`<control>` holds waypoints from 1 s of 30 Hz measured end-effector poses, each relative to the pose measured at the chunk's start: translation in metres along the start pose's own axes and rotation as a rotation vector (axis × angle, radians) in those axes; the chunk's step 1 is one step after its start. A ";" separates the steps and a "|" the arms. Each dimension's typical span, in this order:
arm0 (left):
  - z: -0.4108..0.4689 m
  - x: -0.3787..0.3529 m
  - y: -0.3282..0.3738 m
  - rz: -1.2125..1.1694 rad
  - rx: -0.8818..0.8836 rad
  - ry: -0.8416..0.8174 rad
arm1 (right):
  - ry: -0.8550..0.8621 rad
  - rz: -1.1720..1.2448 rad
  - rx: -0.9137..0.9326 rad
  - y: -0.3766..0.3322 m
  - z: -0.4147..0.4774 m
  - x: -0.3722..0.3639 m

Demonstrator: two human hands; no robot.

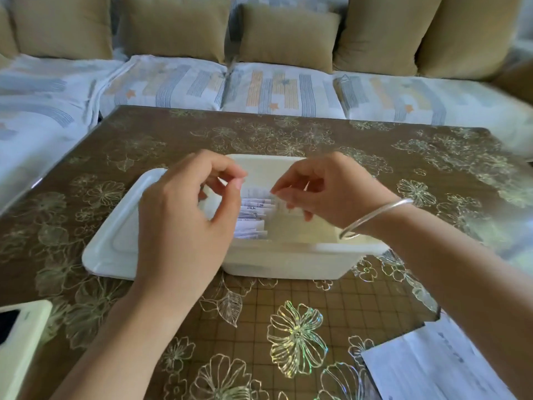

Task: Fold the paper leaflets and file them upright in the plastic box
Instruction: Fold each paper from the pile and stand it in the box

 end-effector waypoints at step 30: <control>-0.218 -0.104 0.077 0.023 -0.278 -0.790 | 0.380 -0.100 -0.658 0.129 -0.247 -0.017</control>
Point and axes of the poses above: each hand's wrist, its own z-axis towards the middle knuckle, its own x-axis out of the back of the hand, y = z × x, the point moved 6 cm from there along z, towards the middle knuckle, and after that the axes turned 1 degree about z, right-handed, at the moved point
